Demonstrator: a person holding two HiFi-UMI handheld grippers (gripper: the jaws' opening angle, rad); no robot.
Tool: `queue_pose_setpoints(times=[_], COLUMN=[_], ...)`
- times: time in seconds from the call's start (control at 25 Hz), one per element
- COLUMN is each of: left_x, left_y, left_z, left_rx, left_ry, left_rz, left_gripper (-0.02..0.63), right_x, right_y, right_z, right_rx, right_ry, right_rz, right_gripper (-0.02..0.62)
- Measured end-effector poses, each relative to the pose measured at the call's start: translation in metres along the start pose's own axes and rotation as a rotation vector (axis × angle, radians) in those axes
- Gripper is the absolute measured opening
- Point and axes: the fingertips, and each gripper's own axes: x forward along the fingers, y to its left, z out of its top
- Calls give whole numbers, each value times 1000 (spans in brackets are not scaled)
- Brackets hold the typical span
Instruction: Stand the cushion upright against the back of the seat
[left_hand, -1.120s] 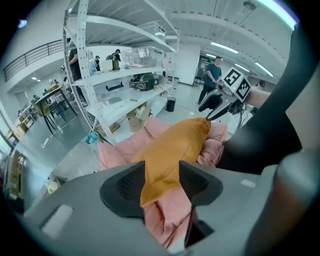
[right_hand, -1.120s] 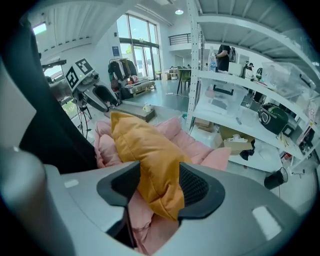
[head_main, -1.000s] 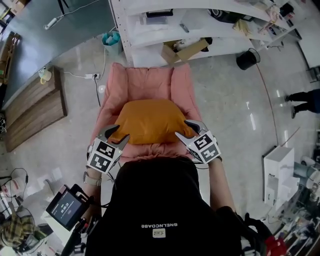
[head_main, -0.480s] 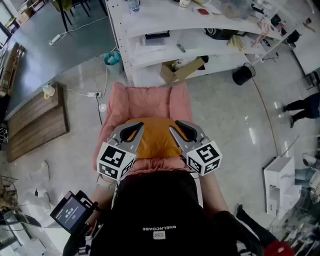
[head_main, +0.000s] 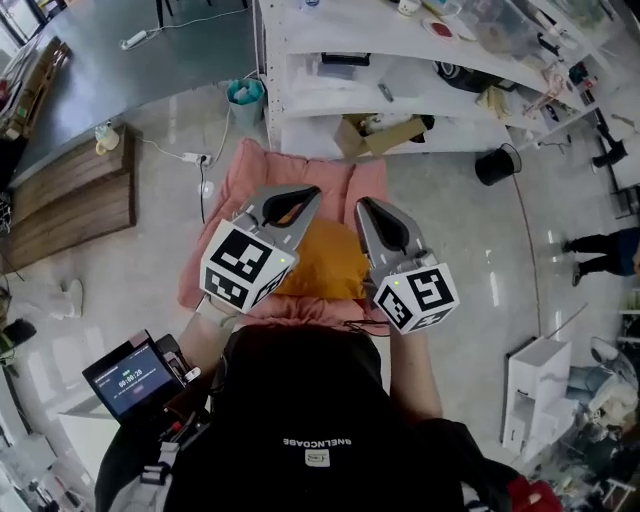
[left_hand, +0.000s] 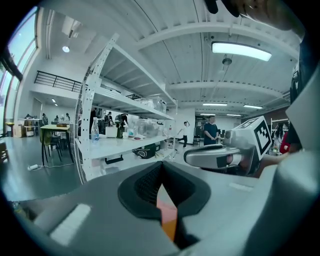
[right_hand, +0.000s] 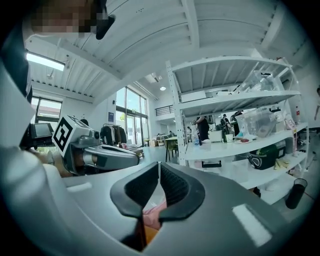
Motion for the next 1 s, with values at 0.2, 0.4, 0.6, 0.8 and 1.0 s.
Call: queue_pose_setpoints(times=[0.2,0.4,0.6,0.8,1.0], left_x=[-7,-15,-17,-17,-17], left_y=[7,15,20,24,24], left_z=[9,13,9,4,1], left_rx=[-18,-58,-87,-79,-46], left_ry=[-49,-121,-120,-118,-133], left_rz=[0,23,25,48,73], left_gripper=[18,20,20,20,20], right_x=[9,16,19,22,23], right_y=[4,4,4,4,3], right_z=[4,3,4,3,-2], right_rx=[10,16,13,11,-3], right_ry=[-14,-21,-34,-37,-28], right_rz=[-6,3,17,18,16], right_gripper=[8,6,6,6,5])
